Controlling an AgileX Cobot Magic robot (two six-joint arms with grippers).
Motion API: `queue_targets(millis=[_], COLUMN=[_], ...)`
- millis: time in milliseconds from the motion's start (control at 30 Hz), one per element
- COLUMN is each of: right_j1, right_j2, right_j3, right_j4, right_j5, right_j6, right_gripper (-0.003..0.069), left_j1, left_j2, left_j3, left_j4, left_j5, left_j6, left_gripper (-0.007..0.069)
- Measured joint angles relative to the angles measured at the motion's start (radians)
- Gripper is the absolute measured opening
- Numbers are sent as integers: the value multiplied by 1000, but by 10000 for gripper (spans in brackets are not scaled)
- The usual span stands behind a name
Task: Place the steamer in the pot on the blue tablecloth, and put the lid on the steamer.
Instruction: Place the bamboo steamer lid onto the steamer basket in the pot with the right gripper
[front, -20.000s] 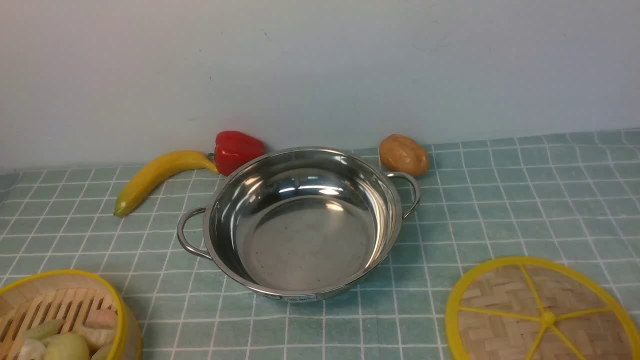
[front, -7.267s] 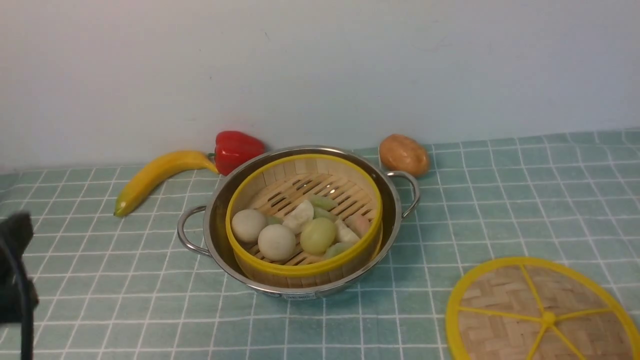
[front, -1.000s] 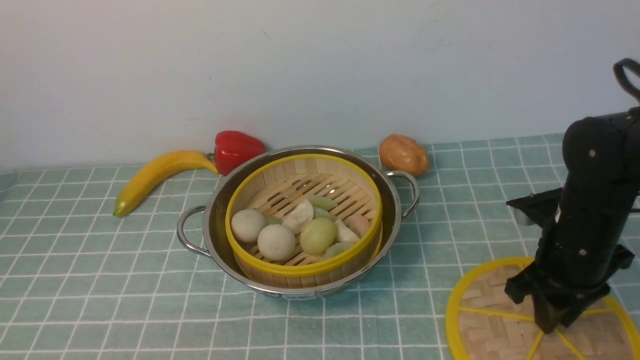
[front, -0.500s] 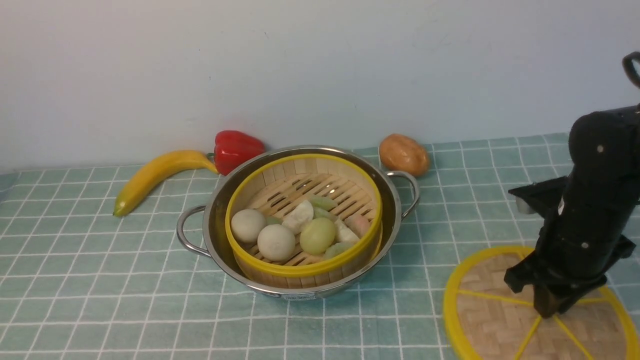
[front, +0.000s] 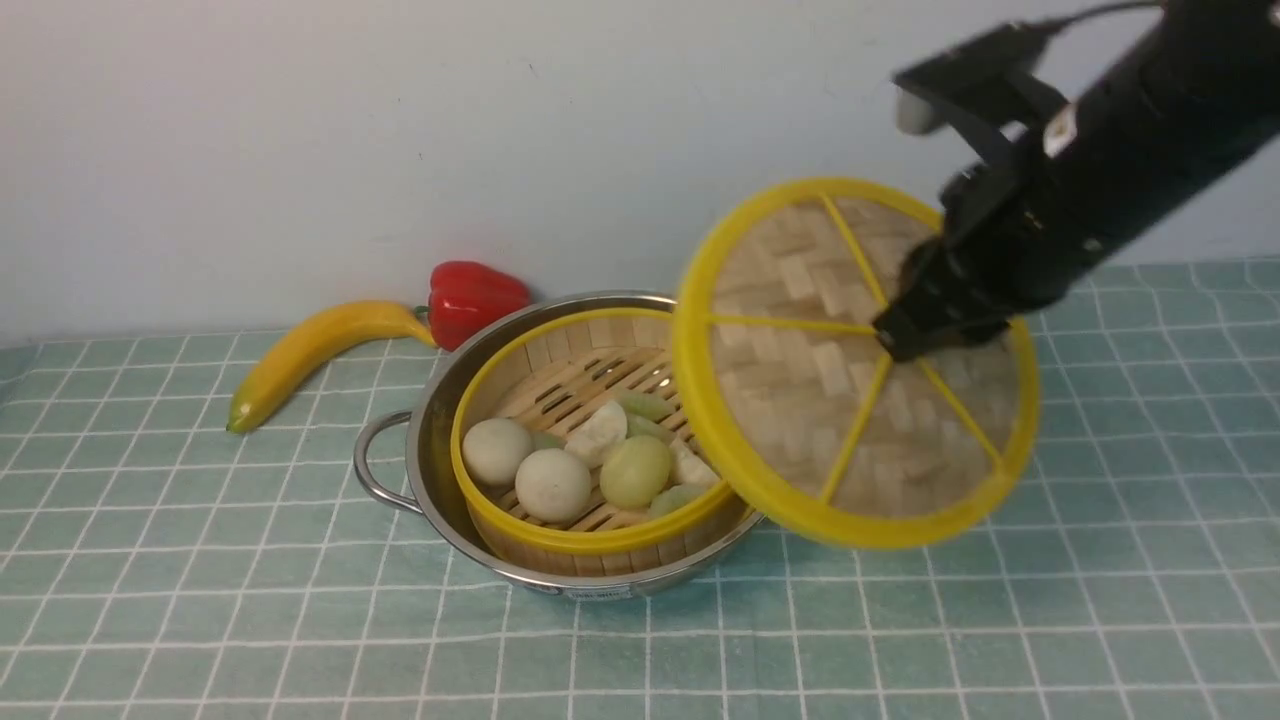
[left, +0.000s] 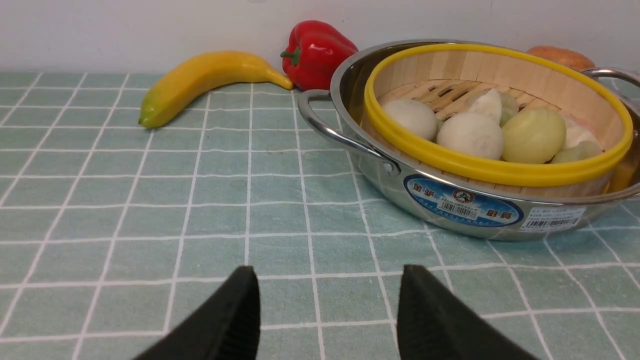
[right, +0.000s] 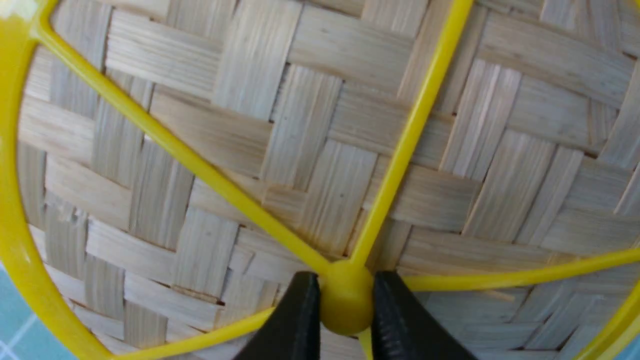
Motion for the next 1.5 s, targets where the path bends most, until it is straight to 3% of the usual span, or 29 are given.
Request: queue_targets(millis=[133,500,933,1500], right_j1=[106,165,165,166], right_j2=[145,462,528,560], right_j3=[-220,-582,-619,-621], right_j4=[-33,-63,-19,-52], right_j5=[59,90,97,97], right_j6=[-50,-101,-71,-49], right_gripper=[146,146,146,146], left_j1=[0,0,0,0], left_j2=[0,0,0,0], left_j3=[0,0,0,0], left_j4=[0,0,0,0], left_j5=[0,0,0,0], left_j6=[0,0,0,1], left_gripper=[358,358,358,358])
